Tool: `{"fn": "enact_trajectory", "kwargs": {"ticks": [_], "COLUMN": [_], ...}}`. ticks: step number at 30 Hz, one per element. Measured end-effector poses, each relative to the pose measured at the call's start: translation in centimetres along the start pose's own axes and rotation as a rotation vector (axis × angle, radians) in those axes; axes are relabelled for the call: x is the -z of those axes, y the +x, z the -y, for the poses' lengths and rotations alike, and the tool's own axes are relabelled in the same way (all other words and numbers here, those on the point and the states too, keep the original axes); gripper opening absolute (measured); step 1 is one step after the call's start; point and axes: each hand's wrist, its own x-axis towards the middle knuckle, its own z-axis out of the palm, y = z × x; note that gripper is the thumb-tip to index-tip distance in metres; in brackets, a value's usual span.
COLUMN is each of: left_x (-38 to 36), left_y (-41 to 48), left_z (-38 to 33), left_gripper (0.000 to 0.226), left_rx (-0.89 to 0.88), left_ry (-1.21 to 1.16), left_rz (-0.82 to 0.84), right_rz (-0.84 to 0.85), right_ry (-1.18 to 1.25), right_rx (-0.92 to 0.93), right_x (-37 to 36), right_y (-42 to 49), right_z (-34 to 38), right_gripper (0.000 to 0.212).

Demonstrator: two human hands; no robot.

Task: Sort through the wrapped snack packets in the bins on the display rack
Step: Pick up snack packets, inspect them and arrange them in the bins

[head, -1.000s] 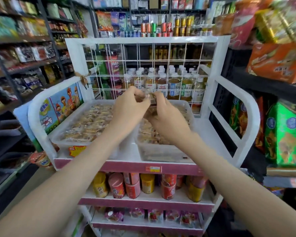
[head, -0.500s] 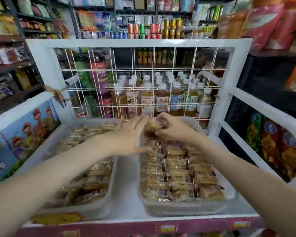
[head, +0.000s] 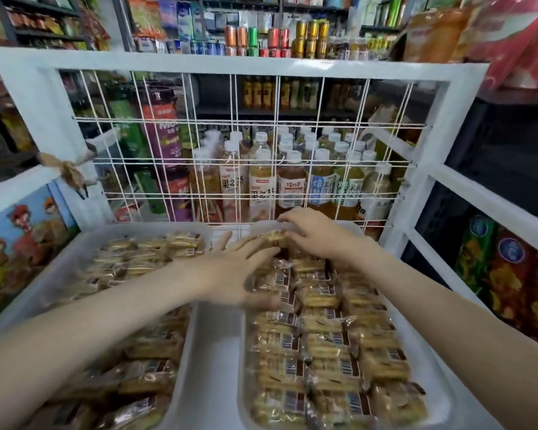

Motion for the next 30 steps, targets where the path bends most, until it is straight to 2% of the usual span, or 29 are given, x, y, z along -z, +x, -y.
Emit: {"fn": "enact_trajectory", "kwargs": {"ticks": [6,10,22,25,30], "left_x": [-0.4,-0.8,-1.4,-1.6,-1.0], "left_y": [-0.3,-0.2,-0.2,-0.3,-1.1], "left_z": [0.0,0.2,0.7,0.8,0.1], "left_gripper": [0.085,0.085,0.086,0.089,0.080], "left_rx": [-0.050,-0.052,-0.071,-0.073,-0.023], "left_ry": [-0.065,-0.075,-0.056,-0.061,-0.042], "left_rz": [-0.079,-0.101,-0.134,-0.149,-0.141], "right_rz": [-0.042,-0.110,-0.044,-0.080,-0.228], "right_ry": [-0.211,-0.303,-0.304,-0.187,0.253], "right_rx": [0.029,0.127,0.118,0.035,-0.094], "right_x": [-1.4,-2.6,-1.9,-0.4,2.8], "right_y": [2.0,1.6,1.8,1.5,-0.9], "right_z": [0.5,0.9,1.2,1.0,1.5], "right_gripper": [0.051,0.057,0.028,0.034,0.034]}}
